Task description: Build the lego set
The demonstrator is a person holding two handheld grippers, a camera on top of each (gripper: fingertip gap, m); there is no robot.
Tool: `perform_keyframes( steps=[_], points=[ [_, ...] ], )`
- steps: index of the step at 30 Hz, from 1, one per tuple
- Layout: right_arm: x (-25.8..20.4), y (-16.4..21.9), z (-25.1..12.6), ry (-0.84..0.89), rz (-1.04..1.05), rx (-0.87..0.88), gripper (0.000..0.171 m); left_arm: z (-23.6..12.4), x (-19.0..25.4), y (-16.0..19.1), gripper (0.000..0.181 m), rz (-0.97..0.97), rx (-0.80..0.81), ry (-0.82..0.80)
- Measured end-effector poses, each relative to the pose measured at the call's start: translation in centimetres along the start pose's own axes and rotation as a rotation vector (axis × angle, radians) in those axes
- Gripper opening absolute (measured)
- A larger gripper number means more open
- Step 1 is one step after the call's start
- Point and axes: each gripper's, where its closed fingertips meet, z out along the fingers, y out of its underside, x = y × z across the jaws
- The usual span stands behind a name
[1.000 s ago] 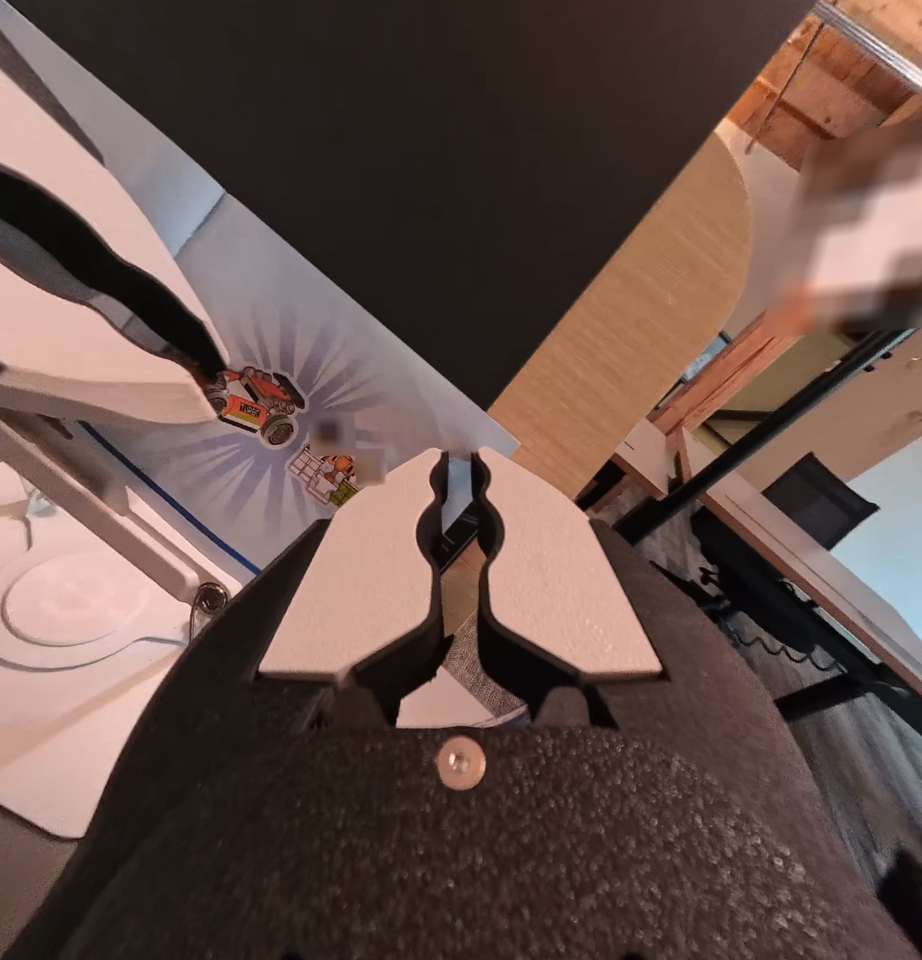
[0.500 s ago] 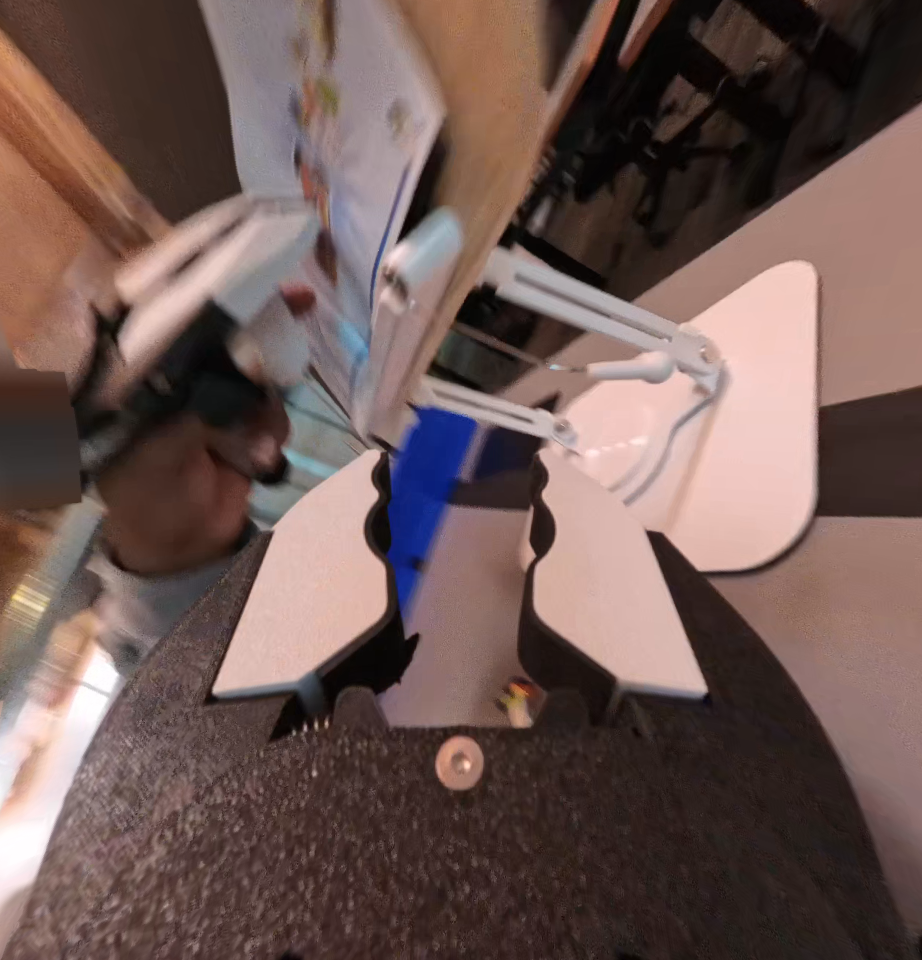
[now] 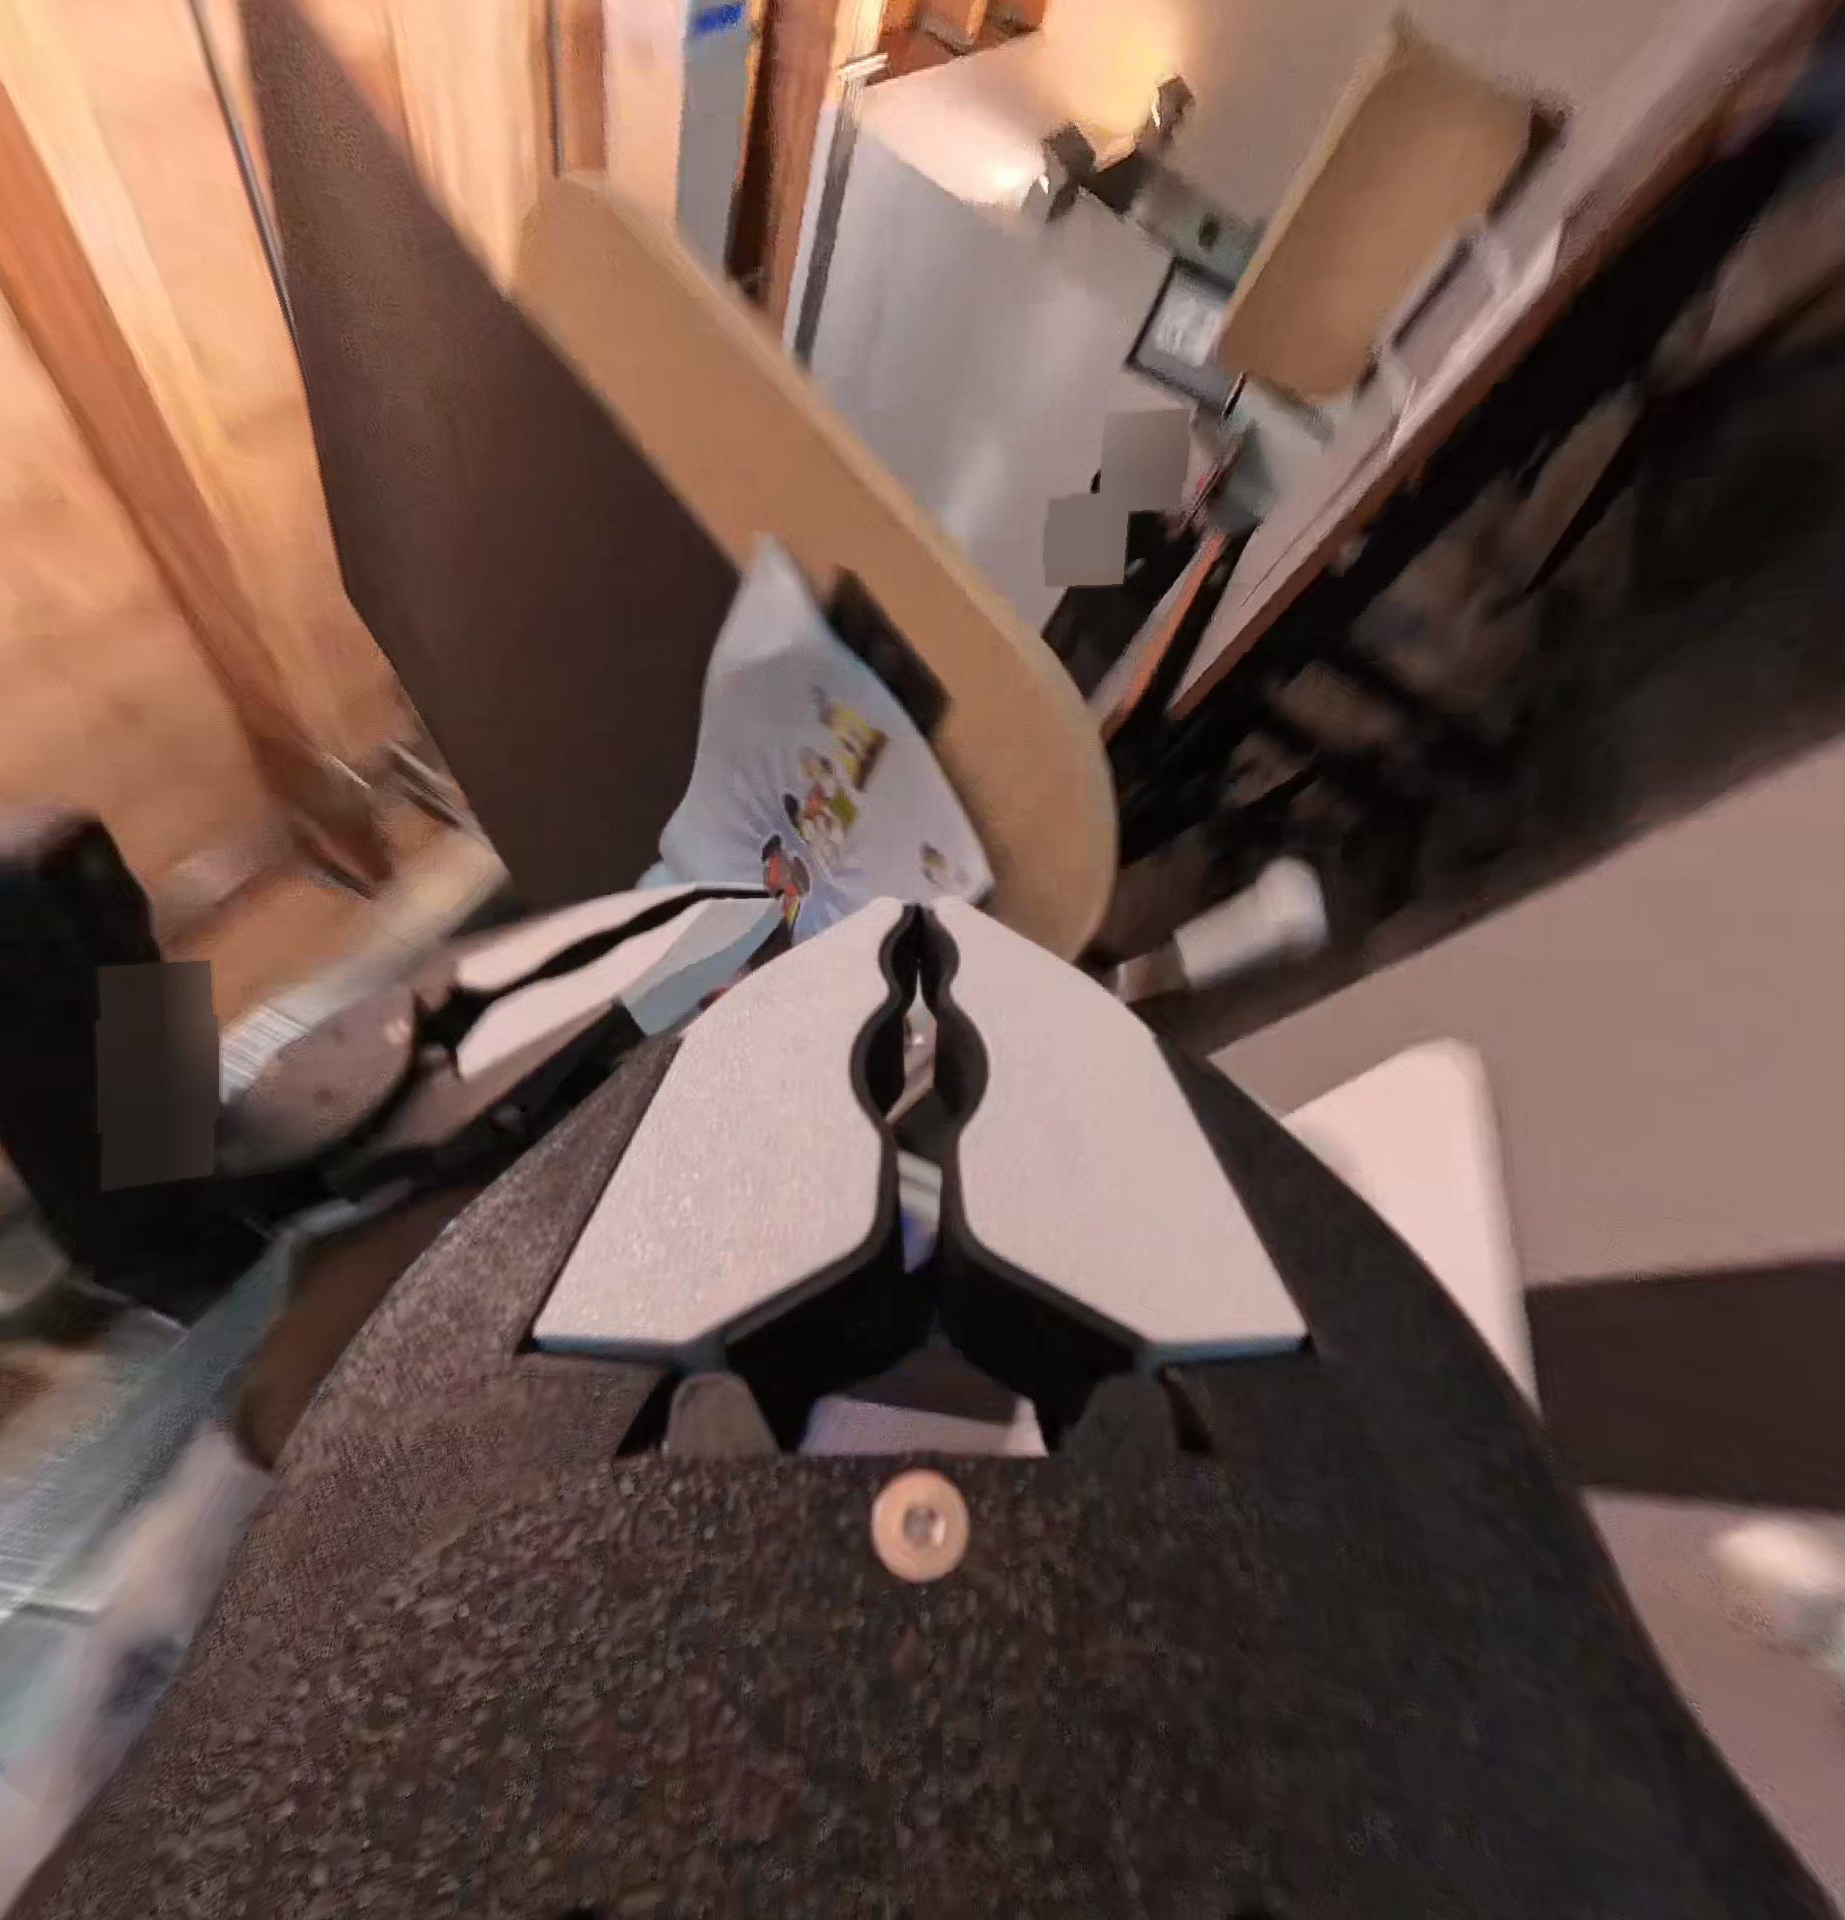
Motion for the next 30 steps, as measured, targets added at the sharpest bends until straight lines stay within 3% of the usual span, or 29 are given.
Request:
perform_keyframes(
  steps=[3, 6, 9, 13, 15, 19, 21, 23, 26, 30],
  points=[
    [-3.4, -1.4, 0.3, 0.017, -0.46, -0.054, 0.0, 0.0, 0.0, 0.0, 0.005, 0.0, -0.001, -0.004],
    [-4.3, -2.0, 0.8, 0.103, -0.58, -0.146, 0.0, 0.0, 0.0, 0.0, 0.005, -0.004, -0.001, -0.004],
    [-2.4, 0.0, -0.6, 0.145, -0.347, -0.262, 0.0, -0.1, 0.1, -0.1, 0.005, -0.019, 0.003, 0.005],
    [-0.1, 4.4, -2.3, 0.1, 0.09, -0.258, 0.035, 0.0, 0.0, -0.1, 0.004, -0.009, 0.001, -0.002],
    [0.7, 5.6, -2.1, 0.083, 0.257, -0.225, 0.044, 0.0, 0.0, -0.1, 0.004, -0.009, -0.002, -0.001],
    [1.8, 6.0, -0.3, 0.051, 0.486, -0.135, 0.047, -0.1, 0.1, -0.1, 0.005, -0.006, 0.002, -0.001],
    [1.9, 5.1, 0.6, -0.014, 0.591, -0.046, 0.036, -0.1, 0.1, -0.1, 0.005, -0.004, 0.004, -0.006],
    [2.8, 4.2, 1.2, -0.035, 0.609, 0.007, 0.013, 0.0, 0.0, -0.1, 0.004, 0.0, 0.004, -0.008],
    [1.6, 2.0, 1.4, -0.143, 0.538, 0.03, 0.001, -0.1, 0.0, -0.1, 0.004, 0.012, 0.006, -0.006],
    [0.1, 1.2, 1.5, -0.027, 0.108, -0.049, 0.0, -0.1, 0.0, -0.1, 0.002, 0.003, 0.015, -0.006]
  ],
)
